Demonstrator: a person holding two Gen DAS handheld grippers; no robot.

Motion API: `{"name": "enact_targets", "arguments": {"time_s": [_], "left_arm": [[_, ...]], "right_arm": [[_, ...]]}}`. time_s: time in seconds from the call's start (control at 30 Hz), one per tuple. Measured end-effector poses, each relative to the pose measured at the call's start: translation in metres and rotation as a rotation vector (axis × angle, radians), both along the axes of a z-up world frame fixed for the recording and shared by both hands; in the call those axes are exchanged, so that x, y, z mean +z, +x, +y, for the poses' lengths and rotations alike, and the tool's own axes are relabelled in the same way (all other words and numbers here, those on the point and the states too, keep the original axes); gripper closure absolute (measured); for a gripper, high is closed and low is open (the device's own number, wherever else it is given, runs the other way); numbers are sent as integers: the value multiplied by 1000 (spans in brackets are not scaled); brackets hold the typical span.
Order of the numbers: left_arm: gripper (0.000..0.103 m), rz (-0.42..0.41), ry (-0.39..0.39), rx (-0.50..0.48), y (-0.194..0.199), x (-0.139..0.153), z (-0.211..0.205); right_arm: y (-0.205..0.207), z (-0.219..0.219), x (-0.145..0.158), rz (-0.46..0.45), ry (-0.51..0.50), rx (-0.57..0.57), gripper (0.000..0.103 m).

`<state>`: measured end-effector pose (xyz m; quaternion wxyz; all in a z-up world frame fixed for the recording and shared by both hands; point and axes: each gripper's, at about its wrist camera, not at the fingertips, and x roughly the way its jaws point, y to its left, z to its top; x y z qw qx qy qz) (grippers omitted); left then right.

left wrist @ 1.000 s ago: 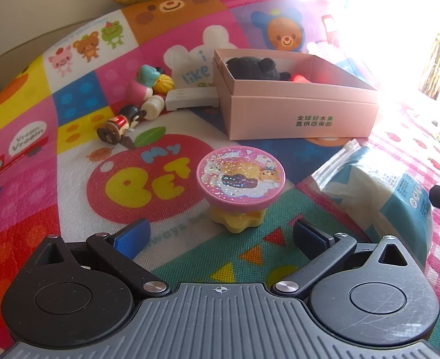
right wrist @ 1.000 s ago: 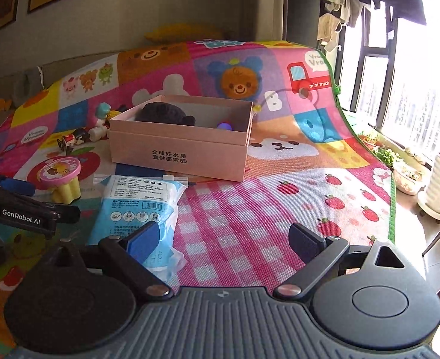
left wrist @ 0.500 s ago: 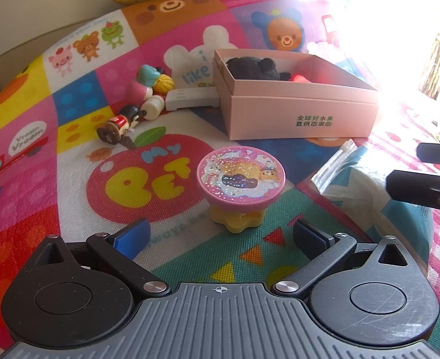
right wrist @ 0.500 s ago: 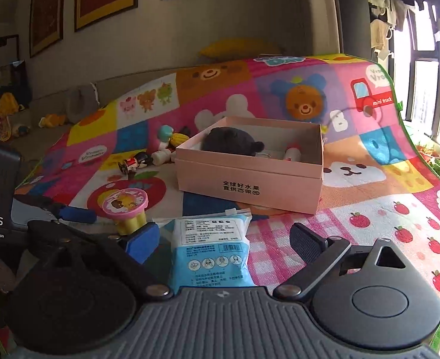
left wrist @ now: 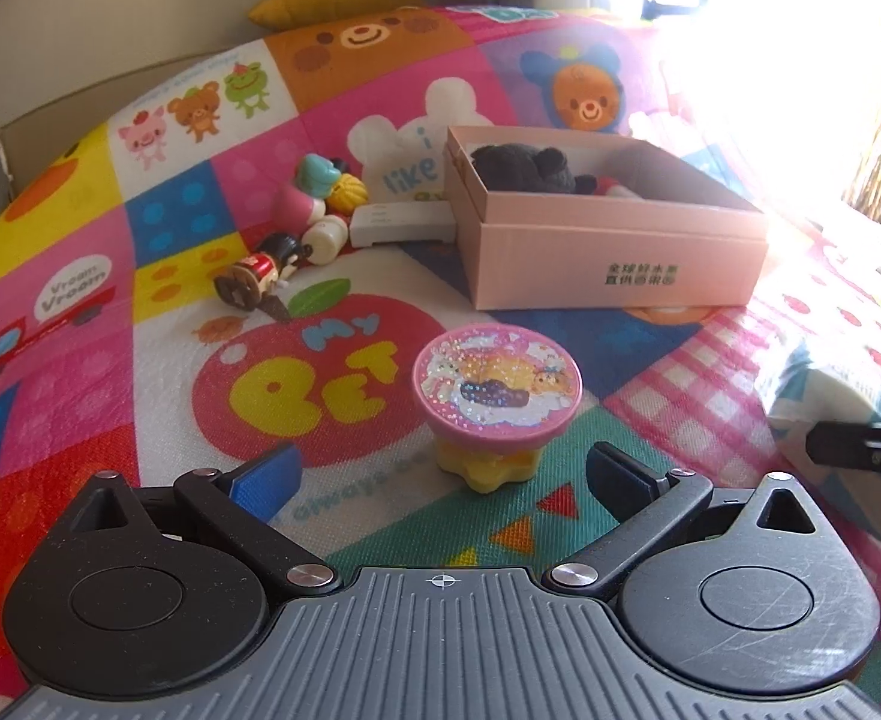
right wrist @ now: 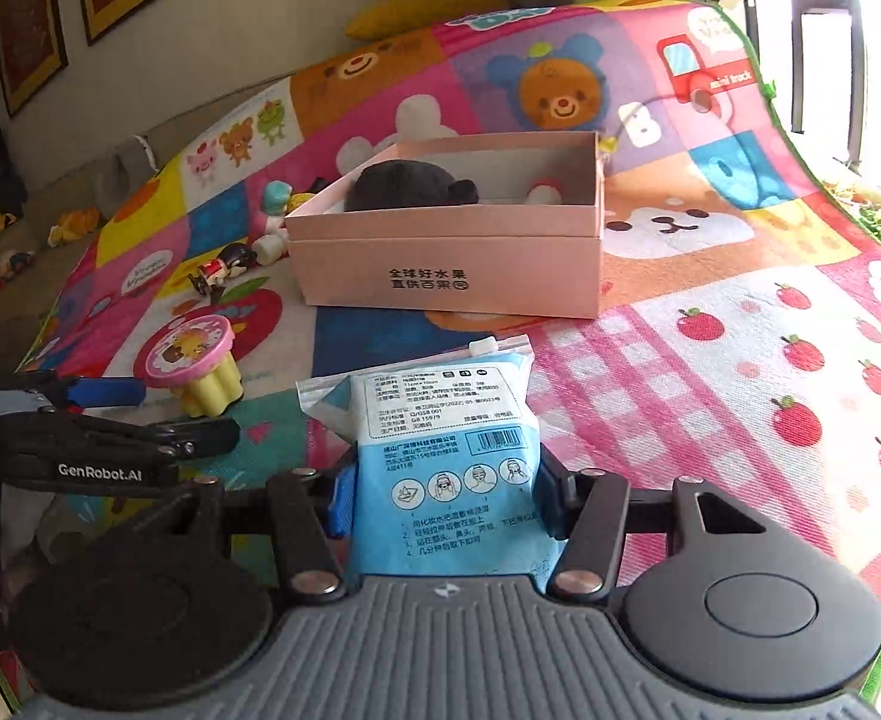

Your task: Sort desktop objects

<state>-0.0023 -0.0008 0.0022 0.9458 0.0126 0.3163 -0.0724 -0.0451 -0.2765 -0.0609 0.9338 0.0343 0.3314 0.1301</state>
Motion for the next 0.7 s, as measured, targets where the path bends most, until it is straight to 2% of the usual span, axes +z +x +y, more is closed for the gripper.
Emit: {"name": "enact_targets", "arguments": {"time_s": [0.07,0.17,0.23,0.4,0.57,0.6,0.7], "left_arm": [[0,-17,-10,-4,2,4,-2],[5,-20,42,-38,5,4,-13],[37,1,59,-60,9,2,-19],[38,0,65,-68,13,0,-21],[53,-10,68,-73,12,6,-21],[59,-11,70,-80,10,8,-21],[59,-28,74,-107,-1,14,-24]], "right_arm": [[-6,-7,-1,-9,-11,-18,47],[-8,-8,-2,-14,-18,-24,47],[-7,-5,-4,-16,-35,-27,46],[-6,-3,-5,-17,-43,-25,45],[-5,2,-3,-23,-65,-25,45],[-4,3,-2,-23,-67,-24,45],[-5,5,5,-13,-53,-9,48]]}}
